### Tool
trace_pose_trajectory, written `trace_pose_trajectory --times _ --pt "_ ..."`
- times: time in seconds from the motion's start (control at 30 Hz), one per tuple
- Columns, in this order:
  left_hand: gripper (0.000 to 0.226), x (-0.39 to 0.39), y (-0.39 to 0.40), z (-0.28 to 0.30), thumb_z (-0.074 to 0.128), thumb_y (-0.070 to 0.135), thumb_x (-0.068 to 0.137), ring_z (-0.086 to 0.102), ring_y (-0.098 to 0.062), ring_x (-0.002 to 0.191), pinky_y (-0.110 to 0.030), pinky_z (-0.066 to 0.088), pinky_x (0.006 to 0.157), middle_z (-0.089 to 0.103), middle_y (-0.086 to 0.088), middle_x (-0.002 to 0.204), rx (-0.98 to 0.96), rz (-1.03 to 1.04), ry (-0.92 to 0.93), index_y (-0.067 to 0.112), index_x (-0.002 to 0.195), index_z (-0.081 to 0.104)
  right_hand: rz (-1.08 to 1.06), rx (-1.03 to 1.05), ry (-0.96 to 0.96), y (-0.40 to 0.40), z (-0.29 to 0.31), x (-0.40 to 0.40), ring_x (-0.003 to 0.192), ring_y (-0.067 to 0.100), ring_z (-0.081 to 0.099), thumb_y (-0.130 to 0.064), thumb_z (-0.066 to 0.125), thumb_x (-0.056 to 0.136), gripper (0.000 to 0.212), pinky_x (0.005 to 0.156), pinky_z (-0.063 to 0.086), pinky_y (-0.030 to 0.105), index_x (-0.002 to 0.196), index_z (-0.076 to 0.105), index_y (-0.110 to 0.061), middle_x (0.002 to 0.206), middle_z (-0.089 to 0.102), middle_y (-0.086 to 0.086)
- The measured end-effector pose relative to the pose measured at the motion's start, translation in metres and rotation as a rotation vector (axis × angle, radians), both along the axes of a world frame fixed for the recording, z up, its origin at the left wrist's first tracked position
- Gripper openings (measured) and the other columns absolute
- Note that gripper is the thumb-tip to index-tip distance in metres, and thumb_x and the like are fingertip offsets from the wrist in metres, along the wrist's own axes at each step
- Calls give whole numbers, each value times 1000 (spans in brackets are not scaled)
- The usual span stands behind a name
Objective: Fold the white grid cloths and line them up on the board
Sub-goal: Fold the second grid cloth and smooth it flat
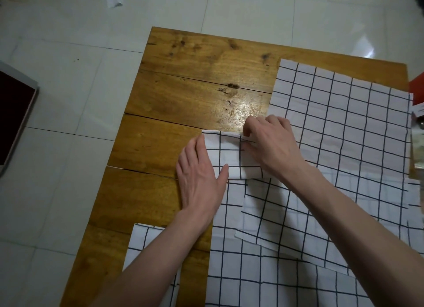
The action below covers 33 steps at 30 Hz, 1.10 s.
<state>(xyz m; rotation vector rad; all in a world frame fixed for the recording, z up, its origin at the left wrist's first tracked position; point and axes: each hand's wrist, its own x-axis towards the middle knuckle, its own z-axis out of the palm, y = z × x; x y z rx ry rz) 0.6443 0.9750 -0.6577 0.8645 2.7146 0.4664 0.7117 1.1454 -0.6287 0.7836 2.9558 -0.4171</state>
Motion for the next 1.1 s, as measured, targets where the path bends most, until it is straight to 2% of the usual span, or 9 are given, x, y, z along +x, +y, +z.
trace_pose_trajectory --times 0.13,0.27,0.4,0.47,0.57,0.63,0.83,0.97,1.1 --pt "94 2 -3 3 72 54 88 29 -25 144 -43 33 115 32 -6 159 47 125 -98 18 160 22 -3 -155 81 -7 7 13 100 26 63 -26 64 100 22 89 38 39 121 60 -20 107 67 -1" --pt "94 4 -7 11 73 57 85 27 -20 145 -39 28 116 34 -3 158 118 234 -112 20 158 26 -61 -288 160 -15 18 30 90 25 63 -27 59 102 11 75 52 43 112 59 -22 101 66 -2" --pt "77 15 -10 23 66 55 91 30 -15 139 -32 22 112 39 3 151 220 300 -170 23 153 35 -238 -599 351 -30 33 47 86 7 66 -23 64 102 5 75 52 29 106 63 -24 91 70 -13" --pt "56 22 -11 25 61 55 95 39 -14 131 -34 30 112 48 6 139 281 344 -267 28 142 46 -370 -839 456 -41 39 53 91 6 71 -18 65 102 5 76 54 21 106 66 -21 96 76 -10" --pt "22 28 -11 34 58 46 102 63 -16 106 -38 57 90 70 -1 109 536 473 -617 26 108 64 -571 -1166 555 -58 43 61 89 13 76 -13 65 103 10 69 57 24 113 66 -11 101 80 0" --pt "18 31 -14 43 60 28 104 71 -17 85 -30 60 69 76 -8 92 681 555 -797 14 101 70 -649 -1270 561 -69 43 67 89 19 78 -14 65 102 15 67 59 28 117 64 -10 102 81 3" --pt "6 33 -45 58 67 16 100 74 -30 91 -47 64 74 77 -7 94 692 546 -804 11 101 70 -705 -1205 526 -94 32 84 86 16 75 -16 70 99 9 66 57 22 108 70 -13 96 79 1" --pt "5 36 -69 60 69 17 98 75 -24 89 -42 65 73 77 -2 92 646 503 -822 16 103 69 -670 -1133 487 -117 31 96 71 -1 66 -17 69 100 4 59 52 14 101 67 -20 78 71 -20" --pt "8 42 -92 53 63 14 100 71 -20 83 -30 60 67 76 -9 97 611 528 -853 18 104 69 -651 -1029 428 -143 29 113 61 -3 54 -22 69 99 5 55 48 14 100 65 -23 75 62 -11"
